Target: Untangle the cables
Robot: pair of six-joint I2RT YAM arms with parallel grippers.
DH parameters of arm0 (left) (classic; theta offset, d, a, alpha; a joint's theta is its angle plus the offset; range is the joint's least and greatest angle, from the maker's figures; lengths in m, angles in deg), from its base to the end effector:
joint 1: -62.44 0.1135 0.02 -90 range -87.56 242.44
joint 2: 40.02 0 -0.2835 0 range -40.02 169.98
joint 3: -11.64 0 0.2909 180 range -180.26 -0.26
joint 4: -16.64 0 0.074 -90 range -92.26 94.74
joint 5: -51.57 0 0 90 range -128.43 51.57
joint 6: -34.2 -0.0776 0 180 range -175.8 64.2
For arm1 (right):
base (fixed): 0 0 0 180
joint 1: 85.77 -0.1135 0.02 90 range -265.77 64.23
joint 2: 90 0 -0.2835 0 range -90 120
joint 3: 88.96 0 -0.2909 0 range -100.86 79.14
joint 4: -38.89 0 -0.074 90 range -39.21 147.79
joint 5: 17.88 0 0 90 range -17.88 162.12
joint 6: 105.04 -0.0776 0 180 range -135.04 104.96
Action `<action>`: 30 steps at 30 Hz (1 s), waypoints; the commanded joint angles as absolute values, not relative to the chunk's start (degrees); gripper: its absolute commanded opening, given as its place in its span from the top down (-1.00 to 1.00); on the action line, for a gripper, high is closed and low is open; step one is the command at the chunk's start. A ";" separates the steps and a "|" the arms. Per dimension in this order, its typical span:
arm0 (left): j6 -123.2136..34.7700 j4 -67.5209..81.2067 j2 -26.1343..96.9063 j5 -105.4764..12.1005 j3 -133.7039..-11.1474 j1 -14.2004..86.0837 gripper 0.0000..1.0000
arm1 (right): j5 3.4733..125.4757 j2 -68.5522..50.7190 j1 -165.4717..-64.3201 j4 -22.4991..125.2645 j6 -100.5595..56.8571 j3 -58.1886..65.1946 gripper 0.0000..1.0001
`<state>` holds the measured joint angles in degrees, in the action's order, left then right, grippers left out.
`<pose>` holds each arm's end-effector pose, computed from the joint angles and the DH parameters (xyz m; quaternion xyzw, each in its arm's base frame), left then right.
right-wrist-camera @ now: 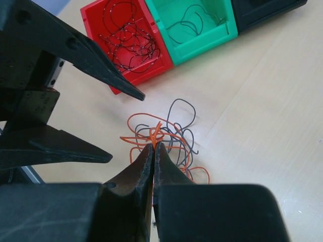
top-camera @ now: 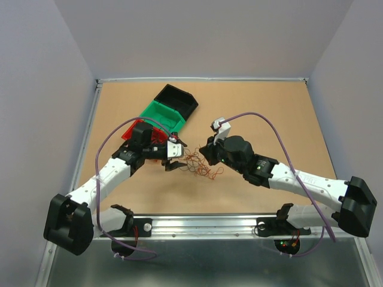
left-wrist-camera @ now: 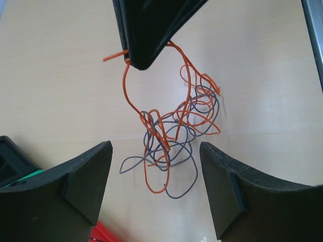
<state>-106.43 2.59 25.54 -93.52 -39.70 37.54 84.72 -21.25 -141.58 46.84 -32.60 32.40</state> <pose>0.2353 -0.1794 0.2441 0.6537 0.4564 -0.2857 0.5318 0.2084 0.2767 0.2802 -0.2027 0.7812 0.2776 0.5212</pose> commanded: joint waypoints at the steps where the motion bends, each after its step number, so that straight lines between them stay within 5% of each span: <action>1: -102.56 6.67 22.21 -93.80 -39.37 37.83 -0.63 | 86.97 -21.09 -141.58 43.49 -33.14 33.70 0.99; 5: -102.47 7.38 22.99 -93.54 -38.93 37.66 -0.58 | 86.79 -21.18 -141.67 43.49 -33.14 33.70 0.99; 11: -102.38 6.94 26.60 -92.74 -40.33 37.39 -0.24 | 87.32 -21.79 -141.58 43.14 -33.23 34.05 0.99; 30: -102.74 6.50 31.43 -87.82 -41.56 34.14 -0.18 | 88.46 -22.94 -141.58 41.82 -33.76 35.02 0.99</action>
<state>-103.09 5.78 30.63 -88.45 -39.57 34.78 87.60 -21.05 -141.58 46.03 -33.28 33.23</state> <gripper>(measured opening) 0.592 0.033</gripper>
